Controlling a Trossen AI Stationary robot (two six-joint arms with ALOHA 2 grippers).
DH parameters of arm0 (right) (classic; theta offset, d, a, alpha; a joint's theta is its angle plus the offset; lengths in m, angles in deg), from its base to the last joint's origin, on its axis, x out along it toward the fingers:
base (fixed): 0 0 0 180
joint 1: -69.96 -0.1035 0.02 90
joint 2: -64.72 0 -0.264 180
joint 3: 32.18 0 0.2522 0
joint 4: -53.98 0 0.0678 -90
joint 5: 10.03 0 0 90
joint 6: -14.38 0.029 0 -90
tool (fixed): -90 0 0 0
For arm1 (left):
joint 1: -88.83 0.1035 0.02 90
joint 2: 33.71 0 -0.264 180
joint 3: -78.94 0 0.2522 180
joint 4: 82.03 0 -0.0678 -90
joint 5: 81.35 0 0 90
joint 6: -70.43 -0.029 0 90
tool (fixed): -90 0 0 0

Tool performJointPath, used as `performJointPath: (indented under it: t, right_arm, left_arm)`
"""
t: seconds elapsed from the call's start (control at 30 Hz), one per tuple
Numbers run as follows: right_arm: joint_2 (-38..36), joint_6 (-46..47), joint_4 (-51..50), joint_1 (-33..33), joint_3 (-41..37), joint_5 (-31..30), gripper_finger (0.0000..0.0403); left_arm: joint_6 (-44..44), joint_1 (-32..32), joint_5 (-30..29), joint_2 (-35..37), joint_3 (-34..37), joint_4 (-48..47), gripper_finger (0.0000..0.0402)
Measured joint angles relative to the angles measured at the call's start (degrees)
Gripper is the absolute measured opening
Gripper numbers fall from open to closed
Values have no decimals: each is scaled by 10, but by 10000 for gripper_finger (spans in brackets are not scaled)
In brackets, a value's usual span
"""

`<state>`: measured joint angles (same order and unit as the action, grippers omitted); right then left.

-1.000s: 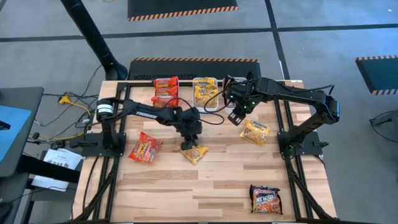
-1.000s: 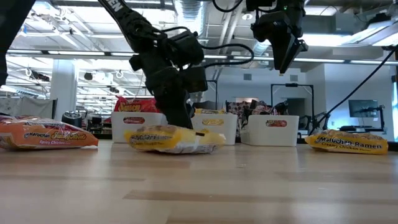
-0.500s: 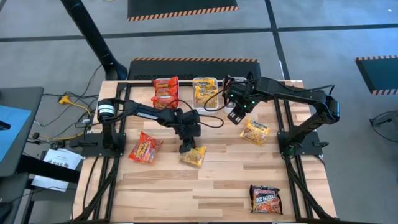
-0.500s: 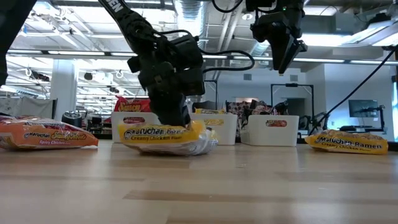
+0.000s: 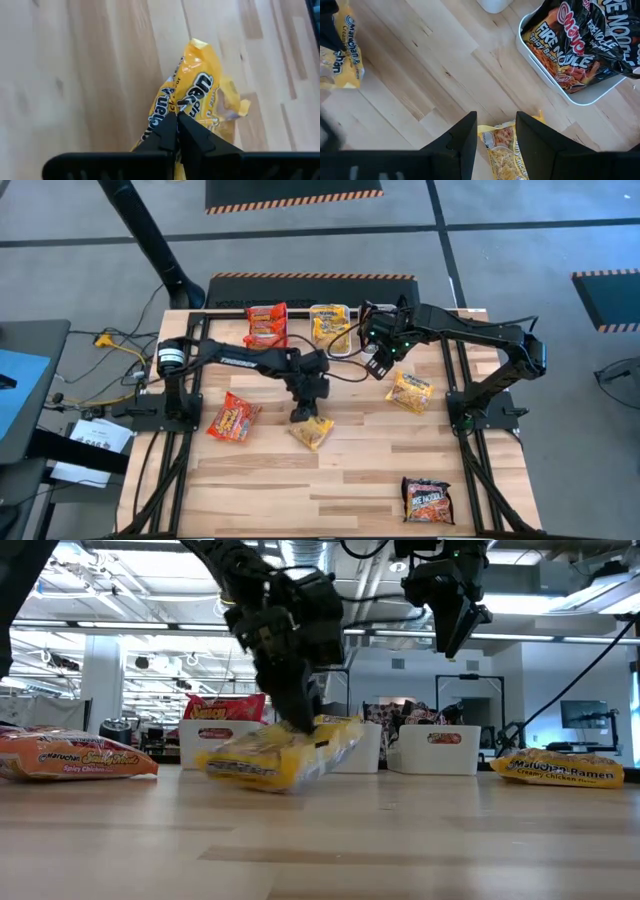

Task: Sort Maruchan noodles
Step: Put the yellow noodle pack into the middle white bin

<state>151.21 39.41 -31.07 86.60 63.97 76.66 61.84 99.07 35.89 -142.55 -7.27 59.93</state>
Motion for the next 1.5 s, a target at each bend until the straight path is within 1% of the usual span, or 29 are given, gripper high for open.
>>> performJointPath:
  t: [0.17,0.27,0.47,0.53,0.8,0.97,1.07,1.33,1.5]
  right_arm:
    - [0,5,0,0,0,0,159]
    - [0,18,0,0,0,0,159]
    - [0,19,-1,-1,0,0,159]
    - [0,19,-1,-1,0,0,159]
    - [0,20,-3,-1,0,0,159]
    - [0,19,-3,-1,0,0,159]
    - [0,17,-3,-1,0,0,159]
    - [0,15,-3,-1,0,0,159]
    - [0,15,-3,-1,0,0,159]
  left_arm:
    - [-39,1,-38,0,-52,-43,0]
    - [-49,6,-47,0,-76,-56,0]
    - [-62,25,-60,0,-98,-72,0]
    - [-69,32,-74,0,-103,-78,0]
    - [-83,83,-135,1,-104,-77,0]
    - [-81,122,-138,1,-104,-47,0]
    - [-68,138,-127,1,-104,-28,0]
    - [-62,141,-122,1,-104,-17,0]
    - [-43,138,-150,1,-104,-18,0]
